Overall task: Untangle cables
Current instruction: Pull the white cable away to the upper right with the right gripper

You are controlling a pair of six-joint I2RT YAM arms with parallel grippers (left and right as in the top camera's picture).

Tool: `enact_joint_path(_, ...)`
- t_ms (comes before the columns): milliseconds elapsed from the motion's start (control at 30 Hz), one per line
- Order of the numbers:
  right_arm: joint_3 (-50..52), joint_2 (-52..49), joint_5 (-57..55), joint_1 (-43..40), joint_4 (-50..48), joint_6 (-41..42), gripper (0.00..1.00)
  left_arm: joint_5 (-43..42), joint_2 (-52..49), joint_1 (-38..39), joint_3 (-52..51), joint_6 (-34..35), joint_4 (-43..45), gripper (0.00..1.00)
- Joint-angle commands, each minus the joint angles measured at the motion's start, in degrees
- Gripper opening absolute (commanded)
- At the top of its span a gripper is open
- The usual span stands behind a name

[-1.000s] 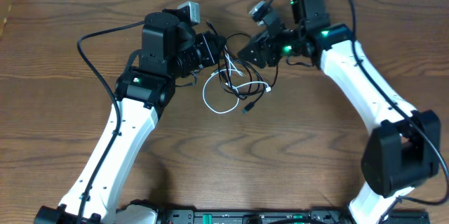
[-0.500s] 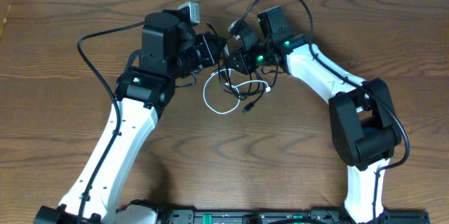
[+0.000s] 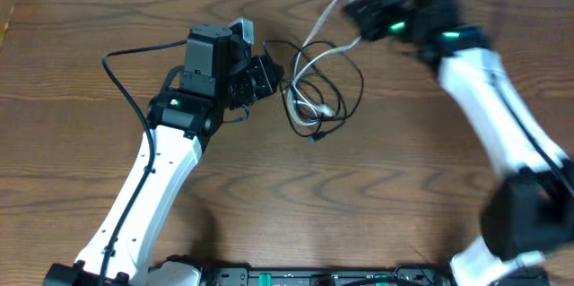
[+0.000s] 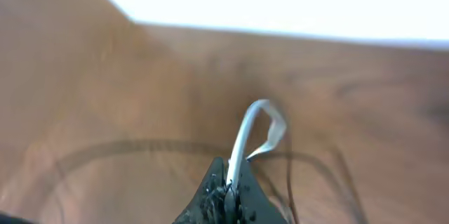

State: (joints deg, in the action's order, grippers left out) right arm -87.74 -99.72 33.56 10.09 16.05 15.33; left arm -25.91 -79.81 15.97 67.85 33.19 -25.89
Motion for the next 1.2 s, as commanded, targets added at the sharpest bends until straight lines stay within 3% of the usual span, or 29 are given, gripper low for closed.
enact_joint_path(0,-0.76,9.64,-5.73,-5.25,0.83,7.13,0.01,6.25,0.44,0.09,0.63,0.04,-3.06,0.08)
enact_joint_path(167,-0.76,19.19,-8.68,-14.88,-0.02,12.04,0.01,15.76,0.44,0.09,0.63,0.07,-9.86,0.08)
enact_joint_path(400,-0.76,22.69,-9.66,-24.0,-0.15,12.09,0.01,22.84,0.46,0.09,0.63,0.04,-13.75,0.08)
enact_joint_path(800,-0.76,21.84,-13.86,-29.18,1.77,10.14,0.01,24.13,0.44,0.09,0.63,-0.15,-14.34,0.07)
enact_joint_path(933,-0.76,21.94,-5.66,-29.18,-9.86,12.59,0.01,24.11,0.44,0.09,0.63,-0.13,-14.25,0.08)
enact_joint_path(1167,-0.83,23.52,-0.17,-29.2,-35.34,28.79,0.01,24.06,0.44,0.09,0.63,-0.11,-14.27,0.07)
